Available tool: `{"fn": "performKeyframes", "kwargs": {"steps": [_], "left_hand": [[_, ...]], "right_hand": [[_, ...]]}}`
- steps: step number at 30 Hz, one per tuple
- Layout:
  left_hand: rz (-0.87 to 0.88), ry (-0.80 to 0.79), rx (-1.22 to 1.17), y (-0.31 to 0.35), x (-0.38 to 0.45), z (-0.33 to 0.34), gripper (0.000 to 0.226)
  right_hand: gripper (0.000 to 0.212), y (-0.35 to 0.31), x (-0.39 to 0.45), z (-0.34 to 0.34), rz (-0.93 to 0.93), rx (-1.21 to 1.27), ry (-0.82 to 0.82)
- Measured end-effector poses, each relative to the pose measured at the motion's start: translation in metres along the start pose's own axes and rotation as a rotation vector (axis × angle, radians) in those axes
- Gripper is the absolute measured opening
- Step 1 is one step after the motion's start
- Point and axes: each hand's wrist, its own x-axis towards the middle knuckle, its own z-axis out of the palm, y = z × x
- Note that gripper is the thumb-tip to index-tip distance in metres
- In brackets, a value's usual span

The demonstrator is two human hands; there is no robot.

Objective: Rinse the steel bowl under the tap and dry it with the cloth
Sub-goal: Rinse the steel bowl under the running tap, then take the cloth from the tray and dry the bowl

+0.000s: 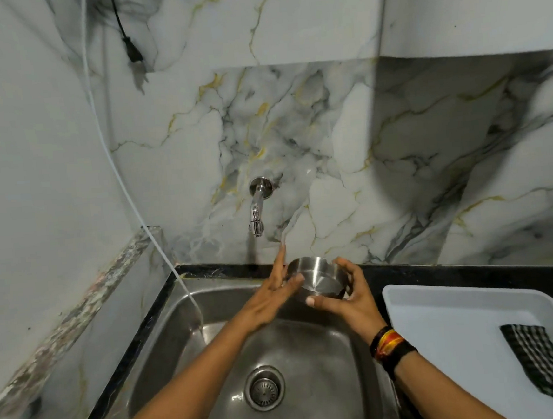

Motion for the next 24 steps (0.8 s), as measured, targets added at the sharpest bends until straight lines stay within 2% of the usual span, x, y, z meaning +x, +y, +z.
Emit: {"fn": "performKeyframes", "kwargs": {"steps": [2,4,7,9,10,14,16,18,20,22,24], "left_hand": [[0.015,0.035,-0.093,0.005,-0.016,0.007,0.151],[0.041,0.074,-0.127,0.007,-0.021,0.009,0.163],[0.096,0.178,-0.053,0.004,-0.03,0.003,0.17],[0.118,0.225,0.018,-0.001,-0.035,-0.003,0.169],[0.126,0.233,0.056,-0.003,-0.037,-0.007,0.168],[0.175,0.212,0.249,-0.007,-0.04,-0.019,0.163],[0.22,0.172,0.424,-0.006,-0.038,-0.023,0.163],[0.268,0.148,0.62,-0.006,-0.036,-0.027,0.163],[0.342,0.149,0.826,-0.008,-0.033,-0.03,0.16],[0.406,0.12,1.067,-0.009,-0.029,-0.03,0.156],[0.408,0.043,1.335,-0.009,-0.022,-0.025,0.154]], "right_hand": [[0.116,-0.011,-0.01,0.005,0.02,0.025,-0.068],[0.114,-0.014,-0.011,0.01,0.08,0.101,-0.106],[0.089,-0.017,-0.016,0.02,0.161,0.278,-0.169],[0.072,-0.016,-0.019,0.028,0.148,0.289,-0.2],[0.071,-0.014,-0.021,0.032,0.14,0.285,-0.194],[0.105,0.002,-0.026,0.047,0.211,0.286,-0.193],[0.103,0.015,-0.027,0.053,0.161,0.109,-0.133],[0.088,0.031,-0.028,0.052,0.061,-0.146,0.016],[0.073,0.05,-0.025,0.043,-0.083,-0.625,0.136],[0.076,0.067,-0.024,0.032,-0.174,-1.156,0.115],[0.083,0.074,-0.028,0.018,-0.215,-1.422,0.004]]}}
